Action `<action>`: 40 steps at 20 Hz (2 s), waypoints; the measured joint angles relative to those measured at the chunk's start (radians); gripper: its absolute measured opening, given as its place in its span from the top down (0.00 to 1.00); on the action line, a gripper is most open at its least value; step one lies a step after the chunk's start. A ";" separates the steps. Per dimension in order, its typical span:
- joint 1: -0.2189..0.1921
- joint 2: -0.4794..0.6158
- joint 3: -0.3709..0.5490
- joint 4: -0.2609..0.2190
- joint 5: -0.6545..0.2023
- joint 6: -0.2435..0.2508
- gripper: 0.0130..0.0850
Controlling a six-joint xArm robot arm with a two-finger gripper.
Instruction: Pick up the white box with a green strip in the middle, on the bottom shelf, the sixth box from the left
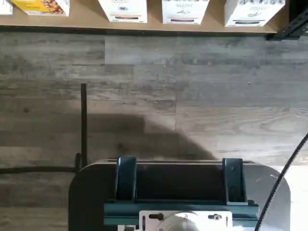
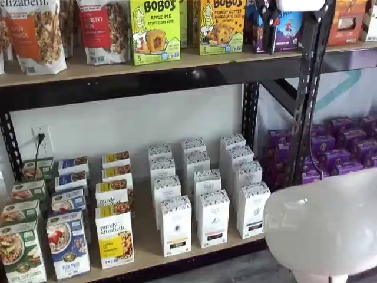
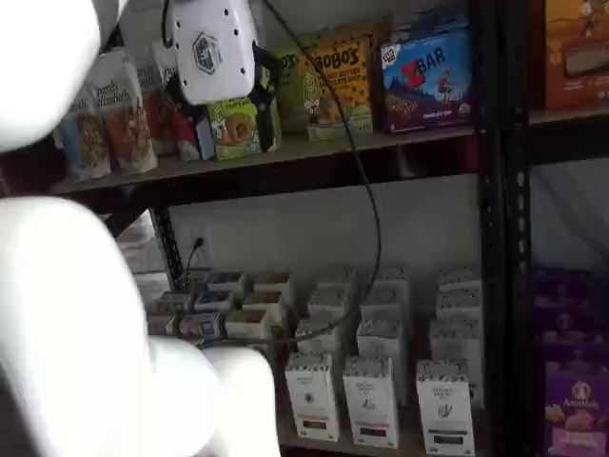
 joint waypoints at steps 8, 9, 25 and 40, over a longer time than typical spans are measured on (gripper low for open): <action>-0.005 -0.007 0.011 -0.004 -0.018 -0.007 0.00; 0.007 -0.009 0.017 -0.019 -0.025 -0.003 0.00; -0.090 -0.069 0.418 -0.079 -0.439 -0.099 0.00; -0.134 0.172 0.737 -0.021 -0.924 -0.152 0.00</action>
